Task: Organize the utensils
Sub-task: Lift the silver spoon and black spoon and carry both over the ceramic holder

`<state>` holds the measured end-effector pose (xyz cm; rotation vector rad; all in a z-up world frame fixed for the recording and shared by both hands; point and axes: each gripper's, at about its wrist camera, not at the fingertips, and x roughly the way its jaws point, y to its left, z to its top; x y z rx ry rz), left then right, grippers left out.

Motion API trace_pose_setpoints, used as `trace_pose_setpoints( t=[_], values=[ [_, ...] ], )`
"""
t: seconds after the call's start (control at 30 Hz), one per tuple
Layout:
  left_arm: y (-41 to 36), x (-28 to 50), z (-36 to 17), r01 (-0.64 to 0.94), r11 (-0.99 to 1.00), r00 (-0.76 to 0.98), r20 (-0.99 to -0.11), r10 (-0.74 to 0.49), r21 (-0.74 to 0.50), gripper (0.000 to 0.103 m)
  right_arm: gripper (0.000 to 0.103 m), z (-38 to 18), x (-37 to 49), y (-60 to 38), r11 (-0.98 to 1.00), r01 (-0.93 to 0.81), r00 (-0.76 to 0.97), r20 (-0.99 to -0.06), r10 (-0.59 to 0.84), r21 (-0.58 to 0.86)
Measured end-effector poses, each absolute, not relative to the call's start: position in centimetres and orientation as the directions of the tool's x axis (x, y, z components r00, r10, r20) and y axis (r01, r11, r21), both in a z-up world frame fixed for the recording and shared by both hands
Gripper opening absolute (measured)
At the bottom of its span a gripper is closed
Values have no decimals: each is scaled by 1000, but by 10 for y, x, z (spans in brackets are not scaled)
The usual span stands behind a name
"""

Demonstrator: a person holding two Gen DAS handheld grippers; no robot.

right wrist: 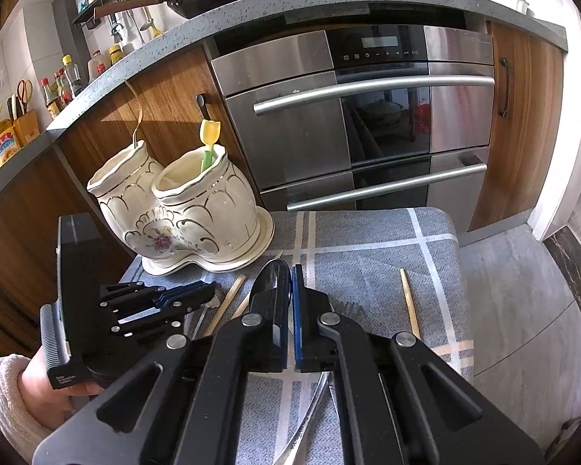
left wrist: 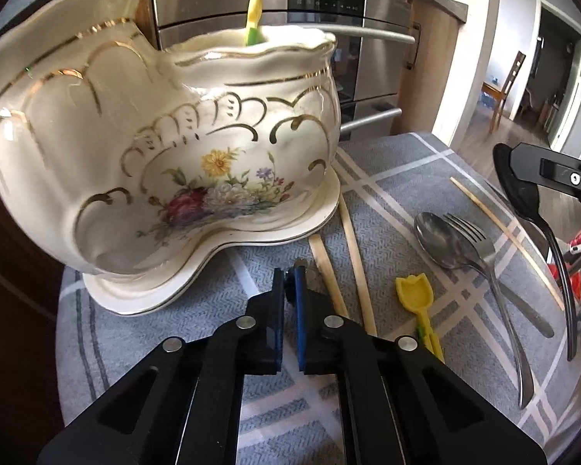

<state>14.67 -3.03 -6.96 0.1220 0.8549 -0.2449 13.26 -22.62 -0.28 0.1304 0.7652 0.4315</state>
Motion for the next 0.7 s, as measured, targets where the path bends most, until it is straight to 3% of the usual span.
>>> trace_pose_setpoints(
  t=[0.3, 0.7],
  values=[
    [-9, 117, -39, 254, 967, 694, -689, -206, -34, 3, 2, 0, 130, -224, 903, -338, 651, -627, 428, 265],
    [19, 58, 38, 224, 975, 883, -422, -204, -2, 2, 2, 15, 117, -204, 898, -374, 716, -543, 439, 233]
  ],
)
